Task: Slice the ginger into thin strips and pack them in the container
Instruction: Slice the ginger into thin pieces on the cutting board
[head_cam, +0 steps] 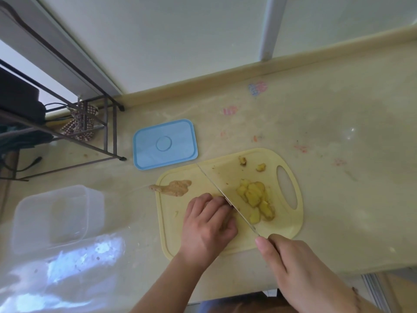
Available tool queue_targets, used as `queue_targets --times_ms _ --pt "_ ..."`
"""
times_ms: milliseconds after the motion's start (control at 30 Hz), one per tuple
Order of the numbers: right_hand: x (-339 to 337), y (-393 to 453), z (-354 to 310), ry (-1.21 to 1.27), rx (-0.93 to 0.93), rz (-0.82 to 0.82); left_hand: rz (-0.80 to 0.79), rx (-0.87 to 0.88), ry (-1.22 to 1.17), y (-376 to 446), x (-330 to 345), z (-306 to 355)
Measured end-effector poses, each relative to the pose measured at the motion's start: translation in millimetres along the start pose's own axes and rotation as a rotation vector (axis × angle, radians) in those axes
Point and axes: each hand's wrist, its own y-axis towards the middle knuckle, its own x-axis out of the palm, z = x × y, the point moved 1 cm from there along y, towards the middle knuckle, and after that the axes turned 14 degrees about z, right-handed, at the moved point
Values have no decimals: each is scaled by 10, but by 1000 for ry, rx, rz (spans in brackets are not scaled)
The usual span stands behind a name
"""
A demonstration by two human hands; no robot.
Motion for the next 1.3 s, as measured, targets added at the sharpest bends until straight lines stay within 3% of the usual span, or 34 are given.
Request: queue_targets --times_ms 567,867,1033,1200,1233,1300 --pt "113 58 24 -73 11 14 42 17 -20 11 53 -34" --pt "284 494 -62 100 -36 37 57 -23 11 -21 73 -19" --pt "113 588 146 286 140 -63 -1 -63 -4 -47 35 0" --pt "-76 563 193 669 466 -283 -30 -181 -115 -7 -52 31" --pt "-113 533 194 762 526 -315 6 -276 -180 72 -102 89" --pt "-180 478 211 950 644 -376 98 -689 -336 305 -200 246"
